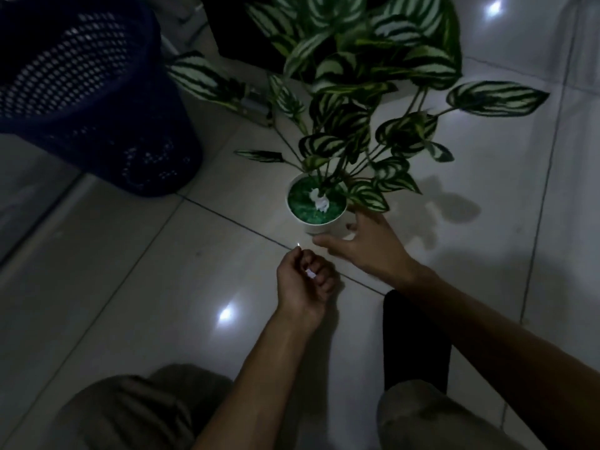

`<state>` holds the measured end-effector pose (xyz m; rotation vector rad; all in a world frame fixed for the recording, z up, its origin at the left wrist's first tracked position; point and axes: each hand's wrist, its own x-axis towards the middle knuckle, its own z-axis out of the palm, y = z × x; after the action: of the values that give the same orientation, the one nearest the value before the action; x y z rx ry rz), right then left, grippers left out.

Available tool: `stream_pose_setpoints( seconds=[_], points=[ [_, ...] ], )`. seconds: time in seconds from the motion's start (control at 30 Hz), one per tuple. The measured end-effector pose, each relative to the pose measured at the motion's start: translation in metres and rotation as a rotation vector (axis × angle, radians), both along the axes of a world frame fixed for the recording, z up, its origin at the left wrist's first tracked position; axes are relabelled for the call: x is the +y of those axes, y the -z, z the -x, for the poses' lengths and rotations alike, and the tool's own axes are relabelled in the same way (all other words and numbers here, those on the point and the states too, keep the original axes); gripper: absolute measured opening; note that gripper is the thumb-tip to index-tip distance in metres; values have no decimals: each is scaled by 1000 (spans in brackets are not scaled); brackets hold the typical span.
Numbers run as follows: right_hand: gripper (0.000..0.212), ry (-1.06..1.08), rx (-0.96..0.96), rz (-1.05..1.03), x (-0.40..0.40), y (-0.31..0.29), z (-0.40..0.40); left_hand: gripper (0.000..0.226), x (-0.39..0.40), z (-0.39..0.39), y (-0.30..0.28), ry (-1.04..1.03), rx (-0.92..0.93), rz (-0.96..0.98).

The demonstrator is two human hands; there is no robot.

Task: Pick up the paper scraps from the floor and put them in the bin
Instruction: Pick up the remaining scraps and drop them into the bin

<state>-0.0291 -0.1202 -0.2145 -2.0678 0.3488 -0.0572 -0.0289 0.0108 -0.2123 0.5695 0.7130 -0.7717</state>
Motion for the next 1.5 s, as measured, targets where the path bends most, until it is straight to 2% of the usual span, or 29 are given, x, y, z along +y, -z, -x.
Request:
stream_pose_setpoints(
  seconds=[0.07, 0.13, 0.2, 0.27, 0.33, 0.4, 0.5, 0.7, 1.0, 1.27, 1.4, 1.5],
  points=[
    [75, -20, 55, 27, 4, 1, -5, 31, 16, -3, -4, -23, -27, -50],
    [76, -17, 98, -86, 8, -1, -10, 31, 34, -9, -10, -73, -45, -72],
    [84, -30, 103, -114, 19, -9, -16, 32, 59, -16, -18, -151, -53, -45],
    [87, -91, 64, 28, 30, -18, -23, 33, 80, -24, -26, -217, -72, -19],
    [73, -170, 6, 165, 48, -28, -35, 34, 106, -33, -33, -274, -99, -2],
    [62, -237, -17, 208, 73, -36, -47, 35, 133, -39, -39, -323, -124, 18],
    [61, -371, -28, 257, 122, -45, -69, 38, 175, -46, -43, -419, -151, 23],
    [70, -567, -54, 166, 225, -41, -111, 47, 242, -50, -35, -692, -134, 75],
    [66, -789, -122, 96, 331, -11, -176, 42, 316, -74, -34, -911, -145, -57],
    [64, -942, -45, 152, 327, 9, -191, 49, 303, -73, -35, -739, -161, -190],
    [48, -874, -154, 141, 284, -1, -181, 44, 264, -79, -46, -476, -278, -440],
    [38, -784, -248, 123, 248, -26, -175, 43, 240, -96, -63, -358, -409, -493]
  ],
)
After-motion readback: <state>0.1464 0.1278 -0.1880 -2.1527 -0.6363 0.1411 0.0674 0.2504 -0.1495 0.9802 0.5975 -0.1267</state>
